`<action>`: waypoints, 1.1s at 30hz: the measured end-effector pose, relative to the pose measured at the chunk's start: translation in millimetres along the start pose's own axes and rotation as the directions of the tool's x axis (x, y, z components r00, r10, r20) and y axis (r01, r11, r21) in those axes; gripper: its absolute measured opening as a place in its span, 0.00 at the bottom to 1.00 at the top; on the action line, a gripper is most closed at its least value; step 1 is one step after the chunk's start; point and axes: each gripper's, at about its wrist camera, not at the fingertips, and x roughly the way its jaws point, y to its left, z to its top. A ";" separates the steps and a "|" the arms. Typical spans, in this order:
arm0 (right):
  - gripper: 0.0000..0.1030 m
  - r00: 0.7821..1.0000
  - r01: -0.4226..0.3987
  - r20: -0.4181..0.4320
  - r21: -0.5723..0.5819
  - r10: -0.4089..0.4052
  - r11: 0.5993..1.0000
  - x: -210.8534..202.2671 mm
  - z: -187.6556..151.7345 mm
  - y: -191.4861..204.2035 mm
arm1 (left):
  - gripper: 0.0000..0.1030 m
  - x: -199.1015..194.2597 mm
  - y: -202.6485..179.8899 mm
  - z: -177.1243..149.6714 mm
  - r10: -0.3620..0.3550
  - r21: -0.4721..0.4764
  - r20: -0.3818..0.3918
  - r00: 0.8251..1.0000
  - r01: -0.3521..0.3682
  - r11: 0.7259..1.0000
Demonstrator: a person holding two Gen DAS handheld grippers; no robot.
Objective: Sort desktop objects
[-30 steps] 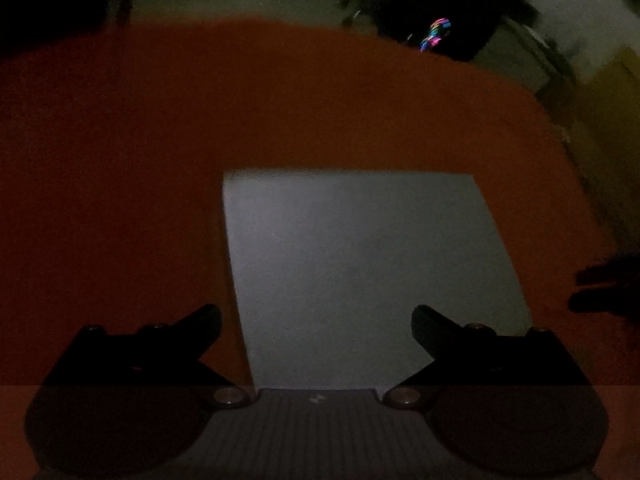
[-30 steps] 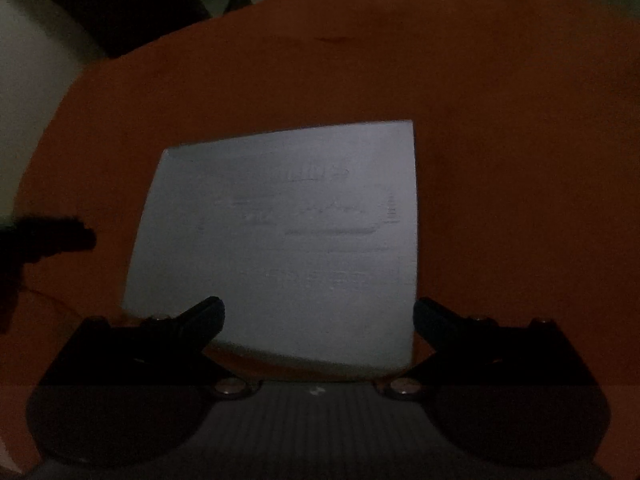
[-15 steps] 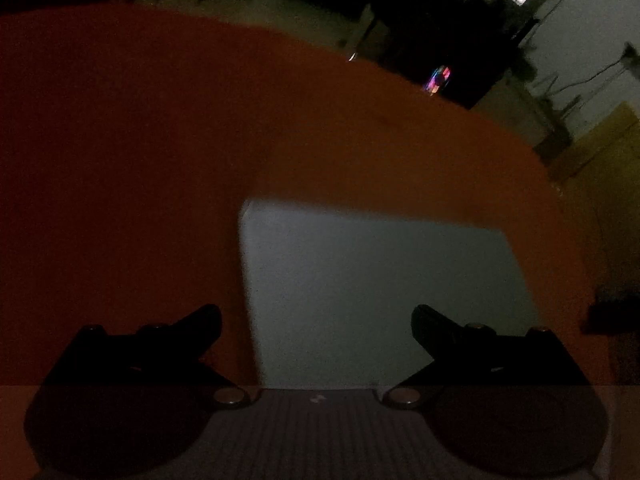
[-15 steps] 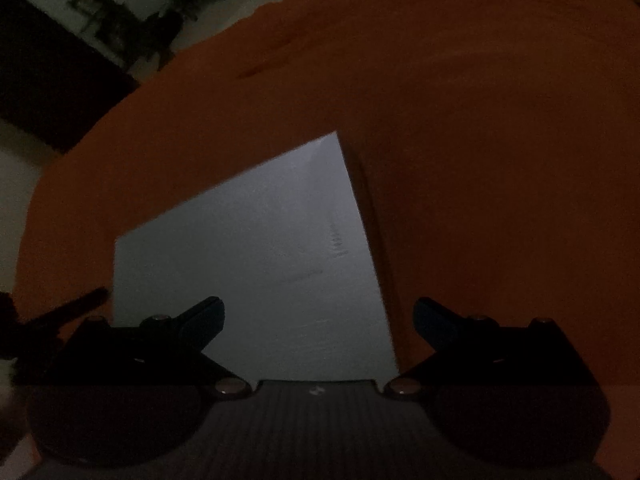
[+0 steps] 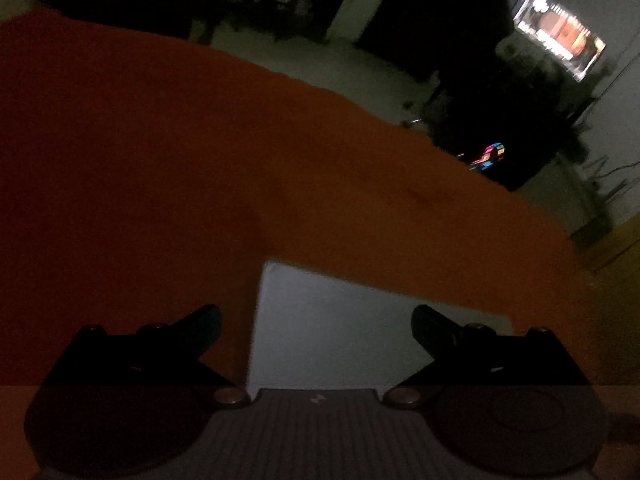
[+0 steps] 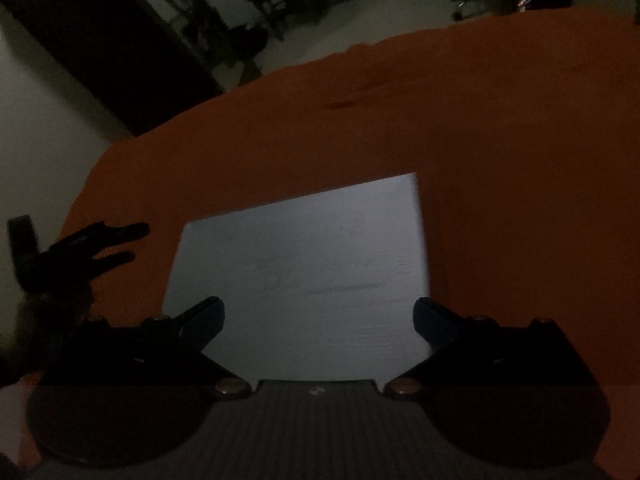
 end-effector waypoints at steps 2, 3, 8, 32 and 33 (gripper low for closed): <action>1.00 1.000 0.023 0.002 0.008 -0.023 1.000 -0.2 -5.4 -10.6 | 1.00 -12.4 -13.9 -5.4 0.047 0.051 -0.047 0.998 -0.045 0.998; 1.00 0.999 0.038 -0.008 0.019 -0.037 0.999 2.3 -5.6 -14.9 | 1.00 -17.2 -21.9 -8.7 0.055 0.082 -0.078 0.995 -0.049 0.995; 1.00 0.997 0.046 -0.065 -0.037 -0.049 0.998 22.5 5.2 -28.3 | 1.00 -28.1 -47.7 -27.9 0.115 0.199 -0.151 0.982 -0.084 0.976; 1.00 0.977 -0.060 -0.206 0.000 0.058 0.998 126.7 -13.2 -74.4 | 1.00 73.7 50.7 -20.6 -0.133 0.025 -0.558 0.819 0.176 0.984; 1.00 0.977 -0.064 -0.205 0.009 0.064 0.998 125.9 -14.0 -74.4 | 1.00 75.5 52.5 -18.3 -0.136 0.021 -0.560 0.817 0.178 0.984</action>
